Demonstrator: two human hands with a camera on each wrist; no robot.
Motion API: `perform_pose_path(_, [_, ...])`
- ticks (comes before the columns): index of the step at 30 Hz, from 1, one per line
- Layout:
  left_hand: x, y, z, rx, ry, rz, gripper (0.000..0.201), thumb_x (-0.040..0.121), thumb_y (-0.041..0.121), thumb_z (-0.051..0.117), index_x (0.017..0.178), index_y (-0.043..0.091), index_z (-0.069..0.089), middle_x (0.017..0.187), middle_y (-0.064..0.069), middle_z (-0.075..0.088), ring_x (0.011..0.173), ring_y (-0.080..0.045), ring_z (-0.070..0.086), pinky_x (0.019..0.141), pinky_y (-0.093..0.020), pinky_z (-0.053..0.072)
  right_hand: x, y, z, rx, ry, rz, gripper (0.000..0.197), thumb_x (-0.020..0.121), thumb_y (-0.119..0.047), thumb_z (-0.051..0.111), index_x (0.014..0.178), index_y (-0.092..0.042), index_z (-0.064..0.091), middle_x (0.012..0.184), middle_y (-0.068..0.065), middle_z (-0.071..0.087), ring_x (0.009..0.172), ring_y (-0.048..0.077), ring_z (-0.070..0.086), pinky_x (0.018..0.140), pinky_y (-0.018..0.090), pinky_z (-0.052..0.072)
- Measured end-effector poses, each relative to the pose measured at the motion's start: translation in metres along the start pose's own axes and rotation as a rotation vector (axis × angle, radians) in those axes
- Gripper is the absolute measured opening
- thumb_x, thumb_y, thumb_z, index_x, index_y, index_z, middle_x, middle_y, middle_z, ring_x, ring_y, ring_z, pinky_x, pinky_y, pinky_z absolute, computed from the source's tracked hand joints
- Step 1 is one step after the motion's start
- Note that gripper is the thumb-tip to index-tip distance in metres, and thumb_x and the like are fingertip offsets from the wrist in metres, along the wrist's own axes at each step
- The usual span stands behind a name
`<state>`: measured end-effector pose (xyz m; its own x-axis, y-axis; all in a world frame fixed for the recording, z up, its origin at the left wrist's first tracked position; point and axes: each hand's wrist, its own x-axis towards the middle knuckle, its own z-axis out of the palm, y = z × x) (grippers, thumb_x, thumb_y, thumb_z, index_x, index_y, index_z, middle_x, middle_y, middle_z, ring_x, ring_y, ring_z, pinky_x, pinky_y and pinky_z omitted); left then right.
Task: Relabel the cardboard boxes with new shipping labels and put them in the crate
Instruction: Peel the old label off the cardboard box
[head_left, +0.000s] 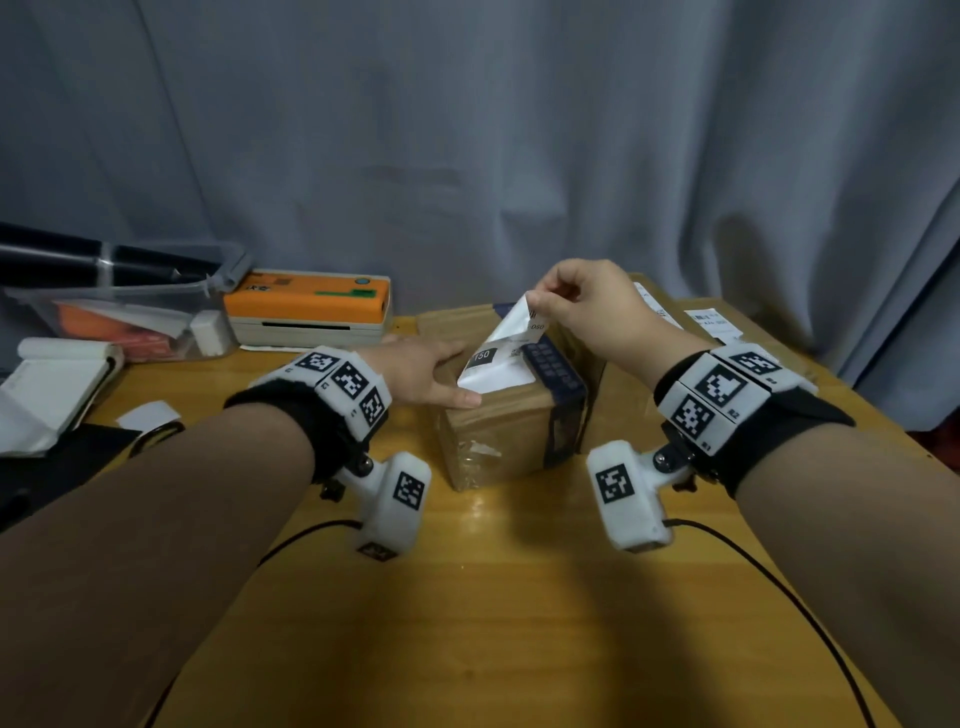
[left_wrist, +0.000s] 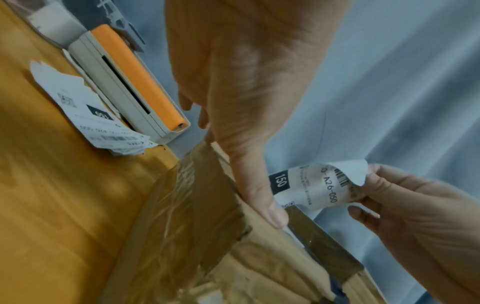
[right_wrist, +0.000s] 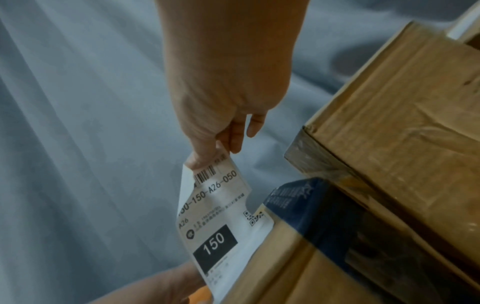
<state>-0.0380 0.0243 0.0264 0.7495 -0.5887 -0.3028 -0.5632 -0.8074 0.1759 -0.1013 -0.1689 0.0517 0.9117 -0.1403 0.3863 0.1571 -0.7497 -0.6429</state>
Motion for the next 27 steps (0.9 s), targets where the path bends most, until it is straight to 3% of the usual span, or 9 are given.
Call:
perform_pose_path(2, [-0.001, 0.001, -0.004, -0.013, -0.02, -0.005, 0.107, 0.059, 0.081, 0.045, 0.15, 0.036, 0.012, 0.154, 0.001, 0.03, 0.139, -0.026, 0.031, 0.114, -0.042, 0.025, -0.001, 0.005, 0.003, 0.024, 0.044, 0.037, 0.015, 0.09, -0.026, 0.061, 0.083, -0.013, 0.064, 0.074, -0.009, 0.06, 0.068, 0.003, 0.054, 0.062, 0.017, 0.045])
perform_pose_path(6, [0.001, 0.002, -0.003, -0.027, -0.033, -0.039, 0.088, 0.08, 0.065, 0.051, 0.151, 0.031, 0.01, 0.156, 0.001, 0.024, 0.14, -0.023, 0.029, 0.114, -0.036, 0.025, -0.004, 0.018, 0.003, 0.04, 0.123, 0.11, 0.024, 0.093, -0.024, 0.056, 0.069, -0.02, 0.055, 0.067, -0.008, 0.054, 0.061, 0.006, 0.047, 0.062, 0.023, 0.042])
perform_pose_path(8, [0.002, 0.003, -0.003, -0.025, -0.054, -0.04, 0.085, 0.084, 0.061, 0.049, 0.151, 0.029, 0.007, 0.157, 0.0, 0.02, 0.141, -0.022, 0.026, 0.113, -0.034, 0.022, -0.006, 0.021, 0.0, 0.057, 0.145, 0.118, 0.027, 0.093, -0.022, 0.055, 0.066, -0.023, 0.052, 0.067, -0.01, 0.052, 0.059, 0.005, 0.046, 0.06, 0.021, 0.04])
perform_pose_path(11, [0.002, 0.004, -0.005, -0.034, -0.098, -0.034, 0.084, 0.086, 0.059, 0.048, 0.151, 0.03, 0.004, 0.158, 0.001, 0.017, 0.142, -0.022, 0.025, 0.113, -0.032, 0.022, -0.007, 0.02, -0.004, 0.034, 0.159, 0.097, 0.024, 0.093, -0.022, 0.056, 0.069, -0.02, 0.054, 0.068, -0.012, 0.053, 0.06, 0.002, 0.047, 0.058, 0.017, 0.037])
perform_pose_path(13, [0.003, 0.005, -0.005, -0.022, -0.112, -0.021, 0.083, 0.086, 0.059, 0.047, 0.151, 0.031, 0.002, 0.158, 0.0, 0.017, 0.142, -0.023, 0.025, 0.112, -0.033, 0.022, -0.005, 0.018, -0.006, 0.032, 0.192, 0.079, 0.017, 0.092, -0.023, 0.057, 0.077, -0.015, 0.058, 0.069, -0.01, 0.057, 0.062, 0.004, 0.05, 0.061, 0.02, 0.041])
perform_pose_path(18, [0.001, 0.003, -0.006, -0.003, -0.084, 0.003, 0.081, 0.087, 0.057, 0.048, 0.151, 0.031, 0.005, 0.157, -0.004, 0.021, 0.14, -0.024, 0.028, 0.111, -0.032, 0.024, -0.004, 0.026, -0.026, 0.114, 0.524, 0.127, 0.017, 0.094, -0.03, 0.052, 0.088, -0.014, 0.055, 0.089, 0.006, 0.064, 0.08, 0.016, 0.059, 0.077, 0.035, 0.05])
perform_pose_path(20, [0.0, 0.005, -0.006, 0.003, -0.032, 0.028, 0.08, 0.087, 0.056, 0.05, 0.151, 0.029, 0.012, 0.155, -0.004, 0.026, 0.139, -0.024, 0.03, 0.111, -0.031, 0.024, -0.006, 0.031, -0.035, 0.119, 0.573, 0.134, 0.013, 0.092, -0.028, 0.054, 0.092, -0.016, 0.049, 0.091, 0.001, 0.059, 0.079, 0.012, 0.056, 0.071, 0.028, 0.049])
perform_pose_path(23, [-0.001, 0.014, -0.007, 0.06, 0.111, 0.079, 0.07, 0.086, 0.053, 0.054, 0.145, 0.02, 0.034, 0.146, -0.005, 0.042, 0.133, -0.025, 0.038, 0.106, -0.031, 0.029, -0.011, 0.03, -0.034, 0.135, 0.503, 0.108, 0.02, 0.089, -0.022, 0.062, 0.097, -0.019, 0.044, 0.094, -0.005, 0.056, 0.076, 0.002, 0.056, 0.057, 0.009, 0.044])
perform_pose_path(27, [0.003, 0.02, -0.005, -0.079, 0.357, 0.068, 0.045, 0.093, 0.045, 0.049, 0.113, 0.007, 0.064, 0.115, -0.012, 0.064, 0.11, -0.027, 0.057, 0.093, -0.032, 0.042, -0.016, 0.024, -0.027, 0.151, 0.436, 0.042, 0.022, 0.089, -0.016, 0.062, 0.103, -0.017, 0.045, 0.089, -0.013, 0.054, 0.076, -0.001, 0.054, 0.063, 0.006, 0.044])
